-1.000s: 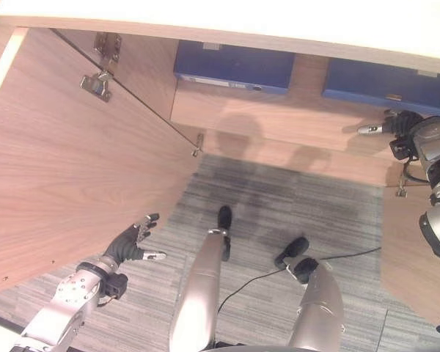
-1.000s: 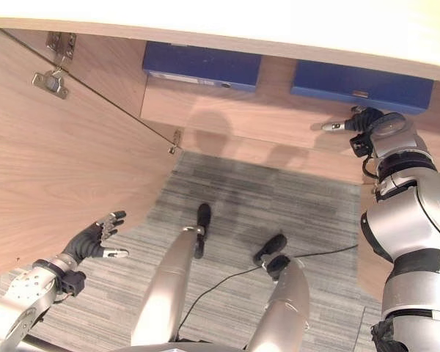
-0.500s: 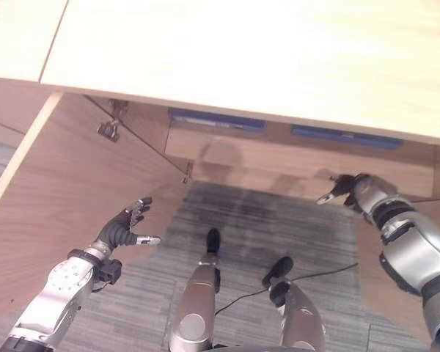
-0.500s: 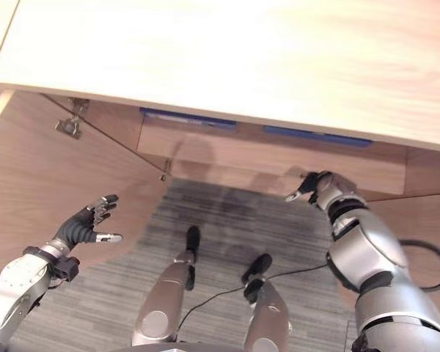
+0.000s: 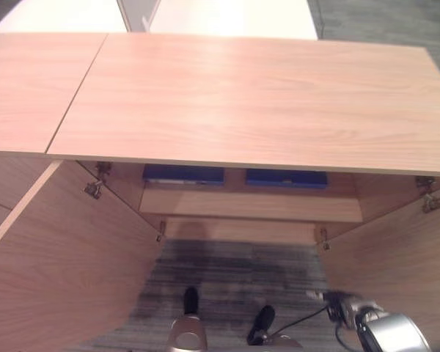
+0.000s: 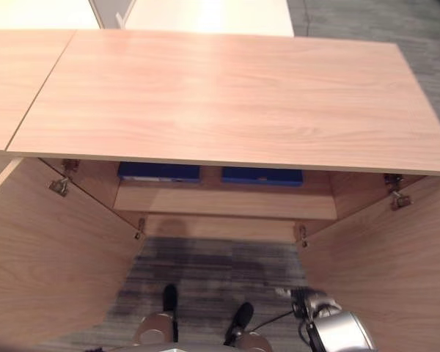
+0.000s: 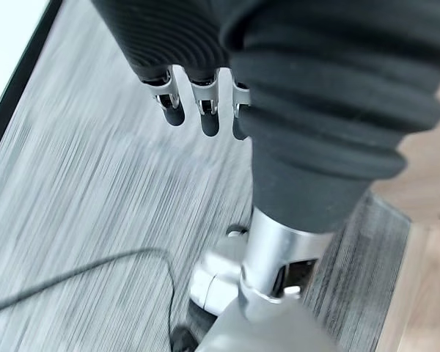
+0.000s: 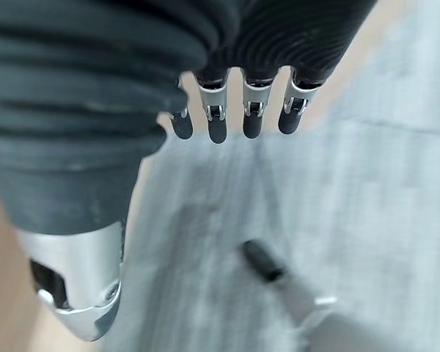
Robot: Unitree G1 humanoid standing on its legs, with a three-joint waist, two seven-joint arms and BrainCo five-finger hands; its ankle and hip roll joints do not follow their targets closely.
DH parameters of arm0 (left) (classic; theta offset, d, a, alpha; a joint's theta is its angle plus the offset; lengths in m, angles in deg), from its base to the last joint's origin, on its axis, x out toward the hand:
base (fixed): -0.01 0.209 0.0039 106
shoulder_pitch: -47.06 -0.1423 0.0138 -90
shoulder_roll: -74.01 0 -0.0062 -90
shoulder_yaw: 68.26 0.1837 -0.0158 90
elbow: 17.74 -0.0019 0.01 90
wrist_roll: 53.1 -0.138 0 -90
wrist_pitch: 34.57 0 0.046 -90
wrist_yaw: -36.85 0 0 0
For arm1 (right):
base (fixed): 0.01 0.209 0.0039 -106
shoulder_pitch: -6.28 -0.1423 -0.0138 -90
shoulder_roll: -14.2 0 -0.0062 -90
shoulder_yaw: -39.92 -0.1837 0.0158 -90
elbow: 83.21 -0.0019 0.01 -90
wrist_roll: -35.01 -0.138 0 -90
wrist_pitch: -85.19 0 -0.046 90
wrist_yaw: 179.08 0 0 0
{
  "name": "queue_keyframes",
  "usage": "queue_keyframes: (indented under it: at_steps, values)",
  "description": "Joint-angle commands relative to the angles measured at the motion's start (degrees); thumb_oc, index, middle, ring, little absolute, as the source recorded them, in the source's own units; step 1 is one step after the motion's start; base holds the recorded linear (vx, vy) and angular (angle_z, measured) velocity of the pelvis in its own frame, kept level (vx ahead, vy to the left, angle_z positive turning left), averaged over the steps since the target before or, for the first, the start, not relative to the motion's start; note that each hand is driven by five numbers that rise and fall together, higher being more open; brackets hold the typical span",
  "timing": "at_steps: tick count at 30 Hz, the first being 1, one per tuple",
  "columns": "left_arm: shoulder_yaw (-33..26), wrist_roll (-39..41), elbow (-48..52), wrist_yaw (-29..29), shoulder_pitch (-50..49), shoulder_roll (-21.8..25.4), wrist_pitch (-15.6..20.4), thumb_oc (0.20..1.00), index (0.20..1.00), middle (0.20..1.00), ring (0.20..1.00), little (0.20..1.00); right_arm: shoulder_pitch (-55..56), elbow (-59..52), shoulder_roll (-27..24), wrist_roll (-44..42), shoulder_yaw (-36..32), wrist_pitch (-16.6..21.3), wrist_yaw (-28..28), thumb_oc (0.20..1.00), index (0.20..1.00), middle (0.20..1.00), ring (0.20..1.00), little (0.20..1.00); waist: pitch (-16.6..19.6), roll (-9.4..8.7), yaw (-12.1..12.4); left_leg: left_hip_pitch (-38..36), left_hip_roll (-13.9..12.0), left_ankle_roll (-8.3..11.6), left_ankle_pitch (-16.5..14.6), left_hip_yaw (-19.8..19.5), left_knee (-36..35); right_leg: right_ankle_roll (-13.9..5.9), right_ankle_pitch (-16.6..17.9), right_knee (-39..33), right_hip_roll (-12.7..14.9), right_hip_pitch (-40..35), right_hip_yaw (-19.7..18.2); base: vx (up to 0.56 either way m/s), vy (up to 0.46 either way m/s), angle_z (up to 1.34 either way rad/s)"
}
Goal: Put the empty folder in the office cabinet
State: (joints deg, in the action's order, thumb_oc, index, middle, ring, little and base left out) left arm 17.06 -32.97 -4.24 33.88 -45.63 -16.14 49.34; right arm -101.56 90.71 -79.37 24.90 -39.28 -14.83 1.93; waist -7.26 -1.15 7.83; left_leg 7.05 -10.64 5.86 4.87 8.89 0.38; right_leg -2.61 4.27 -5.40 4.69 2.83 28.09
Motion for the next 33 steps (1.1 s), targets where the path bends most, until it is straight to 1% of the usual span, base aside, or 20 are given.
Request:
queue_keyframes:
  at_steps: [1,3,4,5,6,7,9,12,13,14,16,18,19,21,22,27,28,30,32,33]
  values:
    - [1.6,4.2,-1.1,-1.1,1.2,0.3,1.4,1.000,1.000,1.000,1.000,1.000,-4.4,1.8,0.6,-1.7,-0.6,1.6,-0.9,1.000,1.000,1.000,1.000,1.000,-2.6,-0.98,1.5,1.9,0.4,0.51,-5.5,-5.8,16.0,-1.82,-6.0,3.1,1.0,-1.0,-3.0,-0.12,0.077,-0.28]
    - [2.6,4.4,-1.6,-1.5,1.7,-0.9,1.7,1.000,1.000,1.000,1.000,1.000,-3.6,1.8,0.7,-3.1,-1.5,1.8,-0.6,1.000,1.000,1.000,1.000,1.000,-2.1,-1.44,0.8,1.7,2.8,-0.26,-7.4,-8.2,19.6,-1.81,-5.7,2.3,0.9,-1.6,-3.7,-0.08,0.083,-0.34]
    - [3.4,4.1,-1.9,-1.4,2.2,-1.4,1.8,1.000,1.000,1.000,1.000,1.000,-2.9,2.0,0.6,-4.2,-2.4,2.0,-0.9,1.000,1.000,1.000,1.000,1.000,-1.4,-1.53,0.0,1.1,3.4,-0.60,-9.1,-8.0,19.2,-1.95,-5.6,1.6,0.8,-2.1,-3.8,-0.03,0.055,-0.30]
    - [3.4,4.1,-1.9,-1.4,2.2,-1.4,1.9,1.000,1.000,1.000,1.000,1.000,-2.9,2.0,0.6,-4.2,-2.4,2.0,-0.9,1.000,1.000,1.000,1.000,1.000,-1.5,-1.51,0.0,1.1,3.4,-0.60,-9.1,-8.0,19.2,-1.96,-5.6,1.6,0.8,-2.1,-3.8,-0.04,0.145,-0.25]
    - [4.6,2.7,-2.0,-1.0,3.1,-2.4,2.1,1.000,1.000,1.000,1.000,1.000,-0.8,2.1,0.8,-5.5,-4.0,2.3,-0.9,1.000,1.000,1.000,1.000,1.000,0.5,-1.11,-2.1,-2.7,3.2,-1.27,-13.1,-4.9,14.5,-2.41,-5.3,1.2,0.7,-2.3,-4.0,0.00,0.183,-0.19]
    - [5.2,1.9,-1.5,-0.5,3.4,-2.7,2.4,1.000,1.000,1.000,1.000,1.000,0.5,2.2,0.7,-5.9,-4.9,2.2,-0.9,1.000,1.000,1.000,1.000,1.000,1.4,-0.83,-2.8,-4.6,3.8,-1.40,-13.3,-4.2,11.7,-2.66,-4.8,1.3,0.9,-2.3,-4.3,0.00,0.247,-0.15]
    - [6.6,-0.4,-0.6,0.3,4.2,-2.8,3.2,1.000,1.000,1.000,1.000,1.000,2.3,2.7,0.3,-6.3,-6.5,2.3,-1.0,1.000,1.000,1.000,1.000,1.000,2.8,-0.61,-4.2,-6.5,4.8,-1.51,-12.5,-3.9,7.3,-3.42,-3.4,1.6,1.8,-1.9,-4.5,-0.02,0.213,-0.06]
    - [9.9,-3.0,2.1,1.1,5.1,-3.4,4.2,1.000,1.000,1.000,1.000,1.000,4.6,2.3,0.4,-6.8,-7.6,2.8,-1.6,1.000,1.000,1.000,1.000,1.000,3.7,-0.28,-5.5,-8.8,6.2,-2.26,-11.5,-3.2,2.3,-4.29,-1.6,1.7,3.0,-1.4,-4.5,-0.07,0.181,0.17]
    - [9.9,-3.0,2.1,1.1,5.1,-3.4,4.2,1.000,1.000,1.000,1.000,1.000,4.6,2.3,0.4,-6.8,-7.6,2.8,-1.6,1.000,1.000,1.000,1.000,1.000,3.7,-0.28,-5.4,-8.9,6.2,-2.26,-11.5,-3.2,2.2,-4.30,-1.6,1.7,3.0,-1.4,-4.6,-0.11,0.200,-0.03]
    - [11.6,-4.6,3.8,1.4,5.5,-3.7,4.8,1.000,1.000,1.000,1.000,1.000,5.8,2.2,0.6,-7.2,-8.5,3.1,-1.9,1.000,1.000,1.000,1.000,1.000,3.9,0.21,-6.3,-10.0,7.4,-2.87,-11.1,-2.9,-0.6,-5.07,-0.3,1.7,3.8,-0.4,-5.0,-0.14,0.224,-0.10]
    - [13.1,-6.4,4.3,1.5,5.9,-3.8,4.9,1.000,1.000,1.000,1.000,1.000,6.5,2.1,1.0,-8.1,-9.3,3.3,-2.2,1.000,1.000,1.000,1.000,1.000,3.9,0.33,-7.2,-10.2,8.9,-3.64,-10.6,-2.9,-1.9,-5.81,1.0,2.0,5.0,0.9,-5.7,-0.16,0.244,-0.16]
    - [14.1,-8.1,4.3,1.3,5.9,-3.8,5.0,1.000,1.000,1.000,1.000,1.000,7.0,2.1,1.3,-8.8,-10.3,3.6,-3.0,1.000,1.000,1.000,1.000,1.000,3.6,0.68,-8.0,-10.9,10.0,-4.41,-10.8,-2.3,-2.9,-6.57,2.2,2.4,5.9,1.8,-6.5,-0.14,0.233,-0.18]
    - [14.7,-9.6,3.7,1.6,5.9,-3.9,5.1,1.000,1.000,1.000,1.000,1.000,7.6,1.5,1.7,-9.3,-11.2,4.0,-4.1,1.000,1.000,1.000,1.000,1.000,3.3,0.78,-8.7,-11.5,11.4,-5.22,-10.7,-1.8,-3.8,-7.37,3.3,2.8,6.9,3.0,-7.2,-0.13,0.204,-0.24]
    - [14.7,-10.2,3.5,2.0,5.9,-4.0,5.1,1.000,1.000,1.000,1.000,1.000,8.1,1.3,2.0,-9.6,-11.6,4.0,-4.2,1.000,1.000,1.000,1.000,1.000,3.2,0.77,-9.1,-11.9,12.0,-5.60,-10.6,-1.6,-4.4,-7.69,3.9,2.9,7.4,3.5,-7.8,-0.14,0.184,-0.29]
    - [14.5,-10.9,2.7,2.4,5.7,-4.2,5.2,1.000,1.000,1.000,1.000,1.000,8.8,0.7,3.1,-10.2,-12.7,4.5,-5.6,1.000,1.000,1.000,1.000,1.000,3.1,0.64,-10.1,-12.2,13.1,-6.24,-10.4,-0.7,-5.0,-8.24,4.8,3.1,8.4,4.6,-8.5,-0.14,0.173,-0.22]
    - [14.0,-13.3,1.2,3.1,4.9,-4.5,5.1,1.000,1.000,1.000,1.000,1.000,10.3,-0.5,4.2,-9.9,-13.4,4.7,-7.1,1.000,1.000,1.000,1.000,1.000,2.2,0.60,-11.1,-13.4,14.0,-7.01,-10.8,1.0,-5.4,-8.97,5.4,3.9,9.5,5.4,-8.7,-0.10,0.118,-0.24]
    - [13.5,-13.9,0.7,3.4,4.4,-4.3,5.1,1.000,1.000,1.000,1.000,1.000,11.3,-1.5,4.2,-9.4,-13.6,4.9,-8.0,1.000,1.000,1.000,1.000,1.000,1.5,0.45,-11.6,-13.9,14.1,-7.24,-10.9,2.2,-5.4,-9.13,5.2,5.6,10.4,6.1,-7.9,-0.13,0.046,-0.24]
    - [12.5,-14.1,0.6,3.4,4.0,-3.9,5.0,1.000,1.000,1.000,1.000,1.000,12.0,-2.7,3.3,-9.5,-14.0,4.8,-7.7,1.000,1.000,1.000,1.000,1.000,0.9,0.30,-11.7,-14.0,13.8,-7.37,-10.7,3.0,-5.4,-9.14,4.9,7.0,10.9,6.7,-7.2,-0.12,0.021,-0.32]
    - [10.9,-14.5,0.0,3.6,3.4,-3.0,4.7,1.000,1.000,1.000,1.000,1.000,13.7,-6.1,2.0,-10.0,-14.7,5.5,-8.5,1.000,1.000,1.000,1.000,1.000,0.3,0.23,-11.8,-13.7,12.8,-7.49,-10.2,4.5,-5.4,-8.63,3.4,9.4,12.2,6.2,-5.7,-0.14,-0.042,-0.67]
    - [9.2,-14.9,-0.8,3.7,3.0,-2.0,4.5,1.000,1.000,1.000,1.000,1.000,16.0,-8.6,1.1,-10.6,-16.2,6.1,-8.4,1.000,1.000,1.000,1.000,1.000,0.3,0.64,-12.1,-13.7,11.4,-7.36,-10.8,4.8,-5.4,-8.42,0.9,13.2,13.2,5.1,-7.5,-0.14,-0.065,-0.81]
